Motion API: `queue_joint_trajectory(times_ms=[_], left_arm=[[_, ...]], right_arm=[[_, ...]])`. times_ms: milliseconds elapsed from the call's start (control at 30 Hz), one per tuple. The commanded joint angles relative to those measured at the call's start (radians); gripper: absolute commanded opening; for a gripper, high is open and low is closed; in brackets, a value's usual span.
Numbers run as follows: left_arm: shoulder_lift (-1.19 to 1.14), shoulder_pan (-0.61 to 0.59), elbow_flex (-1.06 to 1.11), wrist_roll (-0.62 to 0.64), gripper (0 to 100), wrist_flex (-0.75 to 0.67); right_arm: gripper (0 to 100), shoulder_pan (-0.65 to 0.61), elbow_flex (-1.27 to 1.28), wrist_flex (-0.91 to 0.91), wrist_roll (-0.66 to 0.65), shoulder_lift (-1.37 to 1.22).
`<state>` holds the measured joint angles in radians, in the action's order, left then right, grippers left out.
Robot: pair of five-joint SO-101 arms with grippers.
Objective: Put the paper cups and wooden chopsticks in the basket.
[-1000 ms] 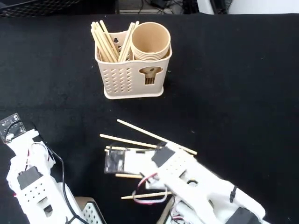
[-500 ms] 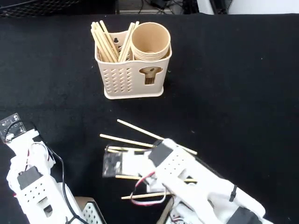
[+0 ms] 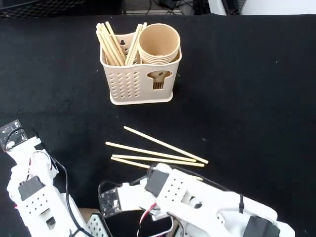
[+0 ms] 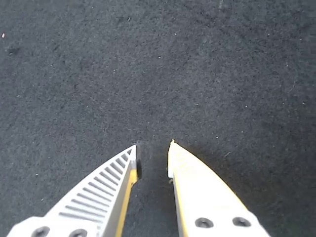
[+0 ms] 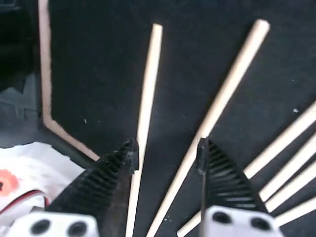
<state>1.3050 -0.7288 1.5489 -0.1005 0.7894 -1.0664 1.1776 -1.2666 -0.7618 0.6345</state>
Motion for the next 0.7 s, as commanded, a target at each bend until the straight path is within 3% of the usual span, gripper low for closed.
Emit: queue_joint_trajectory(times_ms=[0,367,667], left_arm=[[0.011,0.002,-0.018,0.002,12,-0.020],[0.011,0.002,-0.018,0.002,12,-0.020],[0.011,0.002,-0.018,0.002,12,-0.020]], right_arm=[[20.8,-0.040,0.016,0.041,-0.003,0.010],[20.8,-0.080,0.117,0.175,0.003,0.007],[20.7,0.210,0.067,0.215,-0.002,-0.153]])
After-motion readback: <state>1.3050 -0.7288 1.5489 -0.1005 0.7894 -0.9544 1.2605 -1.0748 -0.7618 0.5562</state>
